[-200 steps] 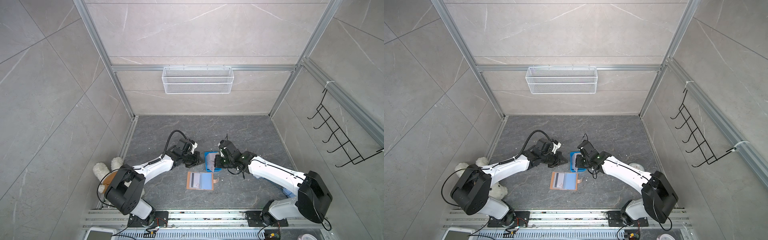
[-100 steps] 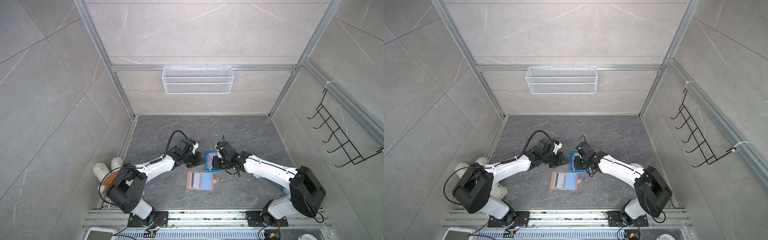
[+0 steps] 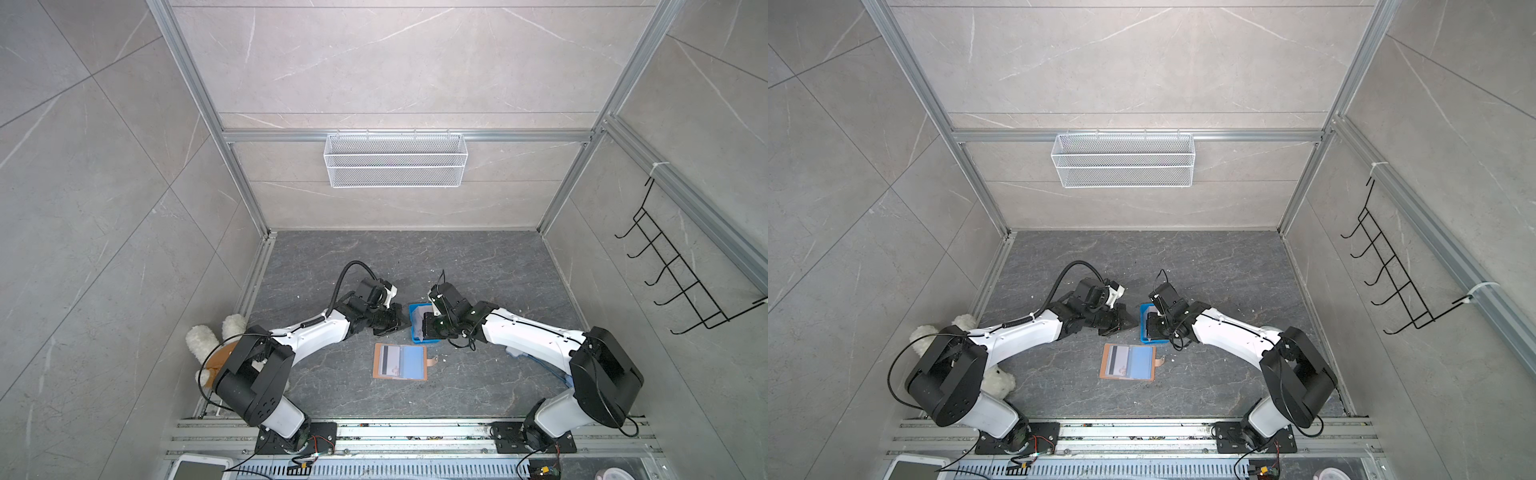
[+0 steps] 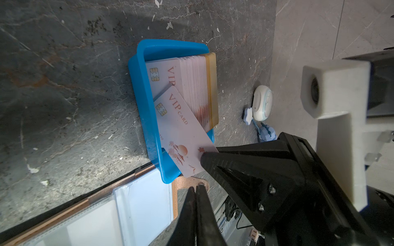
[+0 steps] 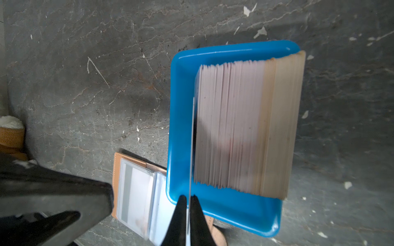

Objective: Insert credit cards into a card holder
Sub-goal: Pick up the credit card from the storage box.

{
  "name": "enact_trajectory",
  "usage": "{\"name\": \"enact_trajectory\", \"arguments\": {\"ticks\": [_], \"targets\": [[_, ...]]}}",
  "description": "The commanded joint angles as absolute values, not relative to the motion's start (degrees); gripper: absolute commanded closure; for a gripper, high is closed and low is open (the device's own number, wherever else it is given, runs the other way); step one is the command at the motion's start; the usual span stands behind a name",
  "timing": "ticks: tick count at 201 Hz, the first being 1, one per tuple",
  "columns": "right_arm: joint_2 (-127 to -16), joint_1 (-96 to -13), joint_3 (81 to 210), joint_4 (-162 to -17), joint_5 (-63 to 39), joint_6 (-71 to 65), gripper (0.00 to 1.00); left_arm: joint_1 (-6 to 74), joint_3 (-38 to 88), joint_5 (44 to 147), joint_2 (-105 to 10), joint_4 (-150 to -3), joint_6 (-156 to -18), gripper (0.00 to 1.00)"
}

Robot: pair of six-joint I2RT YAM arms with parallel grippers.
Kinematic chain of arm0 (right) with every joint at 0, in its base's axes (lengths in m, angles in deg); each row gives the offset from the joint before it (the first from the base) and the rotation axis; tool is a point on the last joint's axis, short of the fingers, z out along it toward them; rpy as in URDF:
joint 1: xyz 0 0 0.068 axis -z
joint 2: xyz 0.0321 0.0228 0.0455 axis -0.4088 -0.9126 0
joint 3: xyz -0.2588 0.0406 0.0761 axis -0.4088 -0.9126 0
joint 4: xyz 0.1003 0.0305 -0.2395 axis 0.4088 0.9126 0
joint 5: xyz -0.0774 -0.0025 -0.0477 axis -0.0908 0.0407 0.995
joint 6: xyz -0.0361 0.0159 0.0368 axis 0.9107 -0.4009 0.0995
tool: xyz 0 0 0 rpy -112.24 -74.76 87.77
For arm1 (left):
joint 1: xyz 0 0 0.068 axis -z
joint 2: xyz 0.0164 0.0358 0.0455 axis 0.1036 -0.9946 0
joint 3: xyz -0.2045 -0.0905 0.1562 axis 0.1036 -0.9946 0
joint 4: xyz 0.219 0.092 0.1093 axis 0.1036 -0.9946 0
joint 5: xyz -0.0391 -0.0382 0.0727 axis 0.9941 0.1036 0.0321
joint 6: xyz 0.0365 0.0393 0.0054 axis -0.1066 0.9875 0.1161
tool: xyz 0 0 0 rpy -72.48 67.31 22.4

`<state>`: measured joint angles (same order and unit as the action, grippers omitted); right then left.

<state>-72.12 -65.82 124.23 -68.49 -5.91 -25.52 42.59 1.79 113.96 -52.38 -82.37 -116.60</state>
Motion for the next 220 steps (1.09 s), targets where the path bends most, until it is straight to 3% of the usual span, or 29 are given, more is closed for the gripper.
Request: {"name": "enact_trajectory", "arguments": {"ticks": [1,24,68,94,149,182,220], "targets": [[-72.5,-65.8,125.6,-67.7,-4.4,-27.0,0.95,42.7,1.1,114.8,-51.1,-81.2,-116.2,0.94],[-70.7,-65.7,124.9,-67.6,-4.1,-27.8,1.00,42.7,-0.3,114.4,-48.8,-81.5,-115.9,0.94],[-64.1,-65.8,121.3,-67.2,-4.0,-28.9,1.00,42.4,-4.7,114.0,-42.8,-80.5,-117.0,0.93],[-59.3,-65.8,118.2,-68.5,-4.8,-29.8,1.00,42.2,-8.4,114.7,-38.3,-77.6,-119.5,0.86],[-49.1,-65.7,113.4,-70.9,-3.9,-31.6,1.00,42.1,-17.9,118.4,-34.6,-58.8,-130.5,0.79],[-43.6,-65.2,111.0,-73.8,-4.1,-33.3,1.00,43.0,-21.7,119.3,-37.9,-40.0,-138.9,0.77],[-38.3,-64.5,110.0,-75.4,-4.0,-34.5,1.00,44.6,-21.5,118.0,-40.9,-32.7,-141.7,0.75]]}}
